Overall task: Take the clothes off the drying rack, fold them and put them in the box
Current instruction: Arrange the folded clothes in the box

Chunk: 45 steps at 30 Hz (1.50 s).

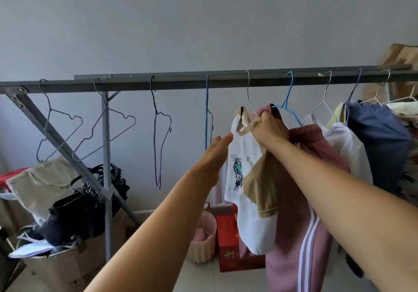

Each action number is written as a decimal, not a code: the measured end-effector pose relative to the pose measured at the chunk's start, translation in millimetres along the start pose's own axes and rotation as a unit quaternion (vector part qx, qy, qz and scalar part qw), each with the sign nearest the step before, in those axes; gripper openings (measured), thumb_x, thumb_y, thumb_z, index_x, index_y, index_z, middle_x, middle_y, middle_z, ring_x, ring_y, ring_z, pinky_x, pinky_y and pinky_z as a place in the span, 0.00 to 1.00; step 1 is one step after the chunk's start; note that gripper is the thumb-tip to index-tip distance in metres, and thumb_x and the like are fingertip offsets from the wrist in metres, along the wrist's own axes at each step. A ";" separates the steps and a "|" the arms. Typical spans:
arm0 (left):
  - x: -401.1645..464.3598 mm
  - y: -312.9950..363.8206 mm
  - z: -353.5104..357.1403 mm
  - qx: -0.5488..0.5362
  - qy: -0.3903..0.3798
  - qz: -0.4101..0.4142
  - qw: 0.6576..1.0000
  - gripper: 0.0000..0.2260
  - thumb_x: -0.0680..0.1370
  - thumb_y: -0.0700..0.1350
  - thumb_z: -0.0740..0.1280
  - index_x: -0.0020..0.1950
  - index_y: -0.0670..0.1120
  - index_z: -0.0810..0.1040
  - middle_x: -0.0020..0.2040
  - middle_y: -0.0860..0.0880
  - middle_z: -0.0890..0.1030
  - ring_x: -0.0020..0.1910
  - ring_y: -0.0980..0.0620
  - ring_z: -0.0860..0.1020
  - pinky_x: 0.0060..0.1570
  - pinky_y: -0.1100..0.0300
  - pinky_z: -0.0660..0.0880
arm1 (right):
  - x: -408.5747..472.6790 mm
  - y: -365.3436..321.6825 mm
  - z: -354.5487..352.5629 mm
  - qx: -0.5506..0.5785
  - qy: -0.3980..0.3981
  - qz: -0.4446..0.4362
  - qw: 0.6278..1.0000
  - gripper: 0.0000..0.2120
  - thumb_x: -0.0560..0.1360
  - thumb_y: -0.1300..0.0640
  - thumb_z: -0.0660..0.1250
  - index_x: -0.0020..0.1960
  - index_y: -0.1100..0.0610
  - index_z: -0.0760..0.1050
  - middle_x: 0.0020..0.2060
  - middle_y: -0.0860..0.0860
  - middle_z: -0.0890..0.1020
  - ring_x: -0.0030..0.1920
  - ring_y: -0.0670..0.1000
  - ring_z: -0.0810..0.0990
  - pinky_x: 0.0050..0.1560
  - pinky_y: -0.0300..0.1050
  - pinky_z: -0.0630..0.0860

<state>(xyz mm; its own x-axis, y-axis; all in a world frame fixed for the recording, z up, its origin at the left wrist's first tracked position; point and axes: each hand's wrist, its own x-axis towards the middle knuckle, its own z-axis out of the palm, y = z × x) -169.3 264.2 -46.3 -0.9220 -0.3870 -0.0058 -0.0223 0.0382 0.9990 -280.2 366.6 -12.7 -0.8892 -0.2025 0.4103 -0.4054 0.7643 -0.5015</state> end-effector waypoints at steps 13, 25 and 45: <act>8.8 -8.0 -25.4 0.031 0.032 0.020 0.999 0.28 0.82 0.55 0.60 0.80 0.49 0.56 0.80 0.48 0.57 0.77 0.46 0.58 0.76 0.46 0.56 | -12.7 -25.9 -18.7 0.126 -0.008 0.023 0.992 0.14 0.81 0.61 0.56 0.63 0.65 0.72 0.59 0.60 0.78 0.58 0.59 0.77 0.52 0.46 0.72; -5.8 -6.4 -35.3 0.060 0.020 0.078 0.995 0.23 0.85 0.45 0.56 0.80 0.50 0.55 0.80 0.49 0.57 0.78 0.48 0.58 0.74 0.51 0.56 | -34.4 12.9 -24.9 0.074 -0.043 -0.053 0.995 0.11 0.76 0.58 0.55 0.49 0.54 0.77 0.48 0.54 0.81 0.52 0.59 0.78 0.55 0.53 0.75; -53.1 -1.1 -20.5 0.162 0.077 0.338 0.924 0.09 0.80 0.44 0.67 0.45 0.46 0.85 0.36 0.56 0.82 0.37 0.62 0.77 0.41 0.65 0.73 | -77.7 82.6 -93.4 0.174 -0.250 -0.192 0.933 0.13 0.77 0.65 0.66 0.45 0.47 0.82 0.40 0.44 0.85 0.45 0.41 0.82 0.49 0.30 0.75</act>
<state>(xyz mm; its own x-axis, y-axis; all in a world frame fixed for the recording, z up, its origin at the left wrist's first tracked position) -112.4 265.9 -46.2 -0.7017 -0.3002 0.6462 0.4011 0.5832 0.7064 -224.8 502.7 -14.9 -0.6157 -0.7481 0.2474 -0.6817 0.3483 -0.6434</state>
